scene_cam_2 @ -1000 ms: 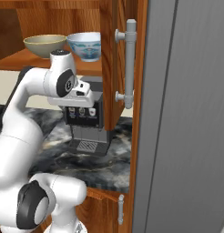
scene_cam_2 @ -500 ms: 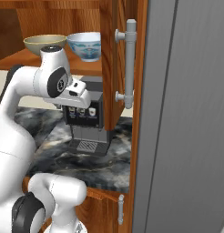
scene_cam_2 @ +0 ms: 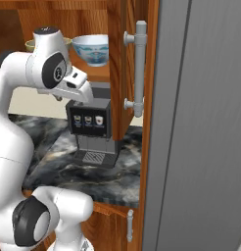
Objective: Pick up the bowls from the cabinet and place each bowl in front of a stool on the dining counter.
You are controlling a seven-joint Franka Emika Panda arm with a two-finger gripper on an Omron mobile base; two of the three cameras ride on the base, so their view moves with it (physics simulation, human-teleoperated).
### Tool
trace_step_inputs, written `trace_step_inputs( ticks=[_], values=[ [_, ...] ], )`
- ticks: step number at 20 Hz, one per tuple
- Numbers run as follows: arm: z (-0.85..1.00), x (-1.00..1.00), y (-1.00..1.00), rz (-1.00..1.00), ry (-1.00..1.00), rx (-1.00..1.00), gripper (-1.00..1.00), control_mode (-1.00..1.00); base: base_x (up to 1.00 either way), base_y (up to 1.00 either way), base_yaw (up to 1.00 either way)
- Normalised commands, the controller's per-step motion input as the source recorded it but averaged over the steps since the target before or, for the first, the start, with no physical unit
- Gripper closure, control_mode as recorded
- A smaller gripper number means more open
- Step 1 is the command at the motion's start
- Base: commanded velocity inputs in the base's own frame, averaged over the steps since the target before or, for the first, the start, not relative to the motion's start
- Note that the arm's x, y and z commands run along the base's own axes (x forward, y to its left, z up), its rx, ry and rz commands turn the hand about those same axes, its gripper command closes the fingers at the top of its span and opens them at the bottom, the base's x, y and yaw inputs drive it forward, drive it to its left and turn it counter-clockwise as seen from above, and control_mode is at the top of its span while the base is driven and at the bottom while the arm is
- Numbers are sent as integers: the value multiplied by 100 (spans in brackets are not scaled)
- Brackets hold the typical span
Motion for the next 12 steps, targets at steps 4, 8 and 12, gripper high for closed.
trace_step_inputs(
  ticks=[4,8,12],
  values=[
    [47,-1,0,-19,-4,10,-100,-100,0,0,0],
    [28,-10,0,-26,-4,18,-100,-100,0,0,0],
    [16,-13,0,-32,-1,16,-100,-100,0,0,0]
  ],
)
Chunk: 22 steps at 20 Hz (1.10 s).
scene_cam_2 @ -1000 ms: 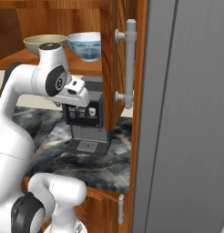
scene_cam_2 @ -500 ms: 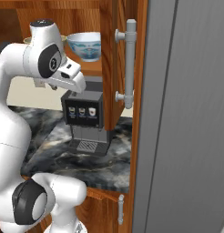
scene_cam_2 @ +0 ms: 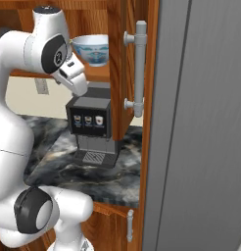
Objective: Pick up the bowls from the cabinet and place each bowl in front of a stool on the dining counter.
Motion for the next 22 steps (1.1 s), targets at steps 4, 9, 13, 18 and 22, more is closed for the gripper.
trace_step_inputs(
  ticks=[4,9,13,18,22],
  values=[
    [8,-14,7,-33,-2,14,-100,-100,0,0,0],
    [16,-13,13,-29,0,14,-100,-100,0,0,0],
    [18,-15,14,-24,0,13,-100,-100,0,0,0],
    [25,-15,1,-17,0,17,-100,-100,0,0,0],
    [39,-1,0,-8,0,9,-100,-100,0,0,0]
  ],
)
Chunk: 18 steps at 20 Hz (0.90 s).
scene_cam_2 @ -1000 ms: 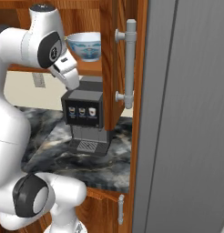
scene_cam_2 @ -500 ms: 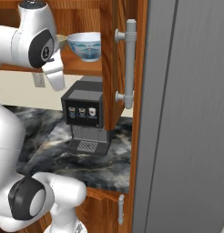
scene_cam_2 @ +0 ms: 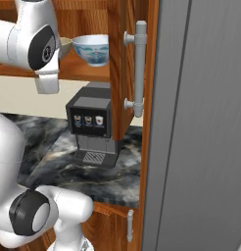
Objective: Pick up the bowls from the cabinet and place each bowl in front of a stool on the dining counter.
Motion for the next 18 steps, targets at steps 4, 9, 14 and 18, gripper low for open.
trace_step_inputs(
  ticks=[4,9,14,18],
  values=[
    [40,0,-1,-1,0,7,-100,-100,0,0,0],
    [12,3,-31,0,-3,9,-100,-100,0,0,0],
    [-17,1,-25,0,-30,5,-100,-100,0,0,0],
    [0,3,-3,0,-32,6,-100,-100,0,0,0]
  ],
)
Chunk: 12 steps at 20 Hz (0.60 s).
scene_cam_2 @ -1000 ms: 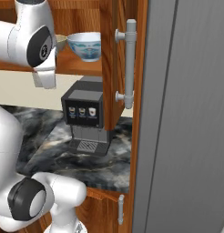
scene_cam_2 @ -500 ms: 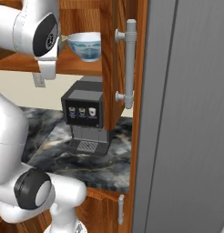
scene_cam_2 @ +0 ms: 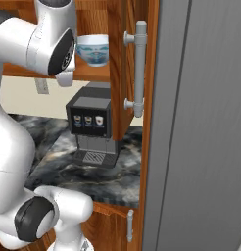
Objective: Pick up the bowls from the cabinet and place each bowl in front of a stool on the dining counter.
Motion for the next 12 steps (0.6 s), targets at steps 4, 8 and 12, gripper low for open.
trace_step_inputs(
  ticks=[4,8,12],
  values=[
    [1,25,-1,0,-19,6,-100,-100,0,0,0],
    [0,34,0,0,-14,3,-100,-100,0,0,0],
    [0,42,0,0,-10,4,-100,-100,0,0,0]
  ],
)
